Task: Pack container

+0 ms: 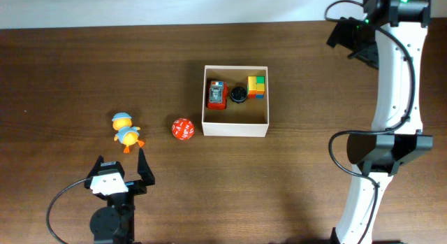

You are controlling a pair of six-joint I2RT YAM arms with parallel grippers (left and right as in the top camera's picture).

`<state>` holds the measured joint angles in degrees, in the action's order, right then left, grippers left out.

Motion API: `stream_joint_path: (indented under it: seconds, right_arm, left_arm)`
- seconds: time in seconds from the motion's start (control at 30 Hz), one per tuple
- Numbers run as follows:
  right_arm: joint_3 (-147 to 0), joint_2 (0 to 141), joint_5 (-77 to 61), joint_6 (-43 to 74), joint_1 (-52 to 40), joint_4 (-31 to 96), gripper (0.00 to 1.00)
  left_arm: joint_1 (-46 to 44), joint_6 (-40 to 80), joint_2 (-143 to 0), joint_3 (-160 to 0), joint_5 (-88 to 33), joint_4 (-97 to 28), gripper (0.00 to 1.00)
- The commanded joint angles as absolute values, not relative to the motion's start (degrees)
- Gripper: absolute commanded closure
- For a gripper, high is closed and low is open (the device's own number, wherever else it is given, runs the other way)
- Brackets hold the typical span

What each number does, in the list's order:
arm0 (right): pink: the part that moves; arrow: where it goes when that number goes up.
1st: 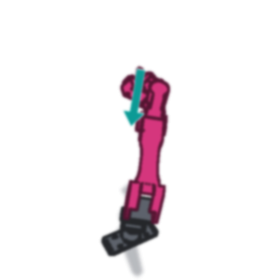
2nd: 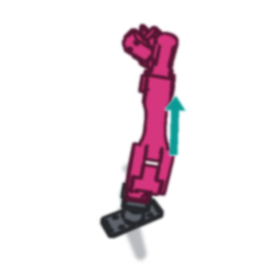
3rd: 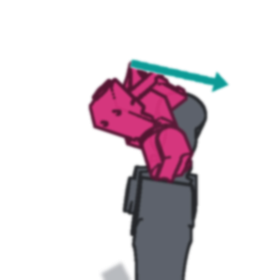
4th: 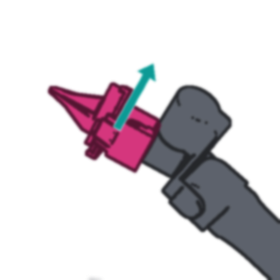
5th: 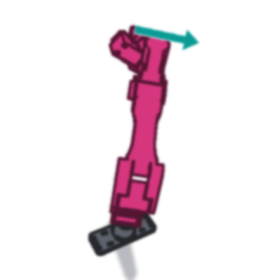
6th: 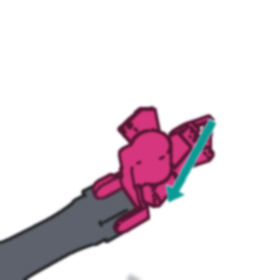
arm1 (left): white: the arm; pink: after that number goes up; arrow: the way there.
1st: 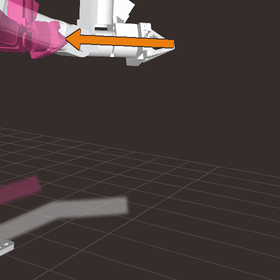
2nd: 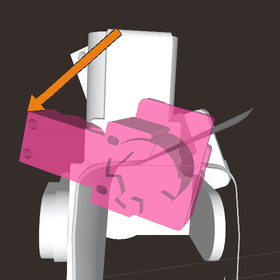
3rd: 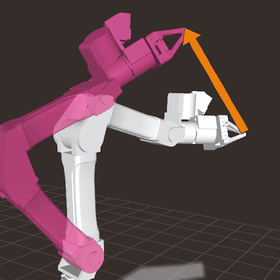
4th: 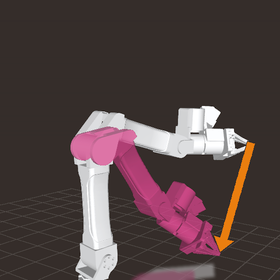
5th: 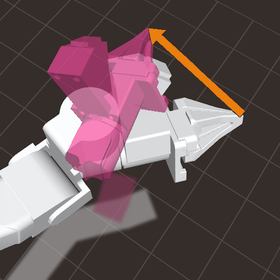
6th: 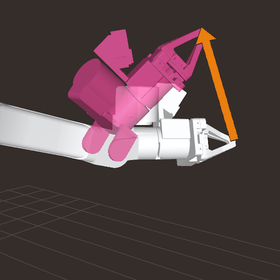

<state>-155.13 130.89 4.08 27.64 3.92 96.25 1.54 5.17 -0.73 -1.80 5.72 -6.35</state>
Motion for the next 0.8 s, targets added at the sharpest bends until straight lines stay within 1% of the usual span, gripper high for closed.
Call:
stream_joint_path:
  seconds: [0.0, 0.2, 0.53, 0.67, 0.77]
  right_arm:
    - [-155.72, 130.87, 7.05, 28.62, 6.59, 97.34, 0.01]
    - [-155.68, 130.87, 5.19, 29.02, 11.64, 97.34, 0.01]
    - [-155.68, 130.87, 4.25, 28.93, 20.82, 97.34, 0.01]
    - [-155.68, 130.87, 0.21, 25.67, 22.65, 97.34, 0.01]
    - [-155.68, 130.87, 0.25, 25.5, 22.94, 97.34, 0.01]
  left_arm:
    - [1.83, 4.27, -0.4, -1.43, 4.73, -6.2, 0.01]
    - [1.83, 4.29, -0.38, -1.43, 4.69, -4.84, 0.01]
    - [1.83, 4.27, -0.4, -1.43, 4.71, -6.15, 0.01]
    - [1.83, 4.27, -0.4, -1.43, 4.73, -6.17, 0.01]
    - [1.83, 4.27, -0.4, -1.43, 4.73, -6.11, 0.01]
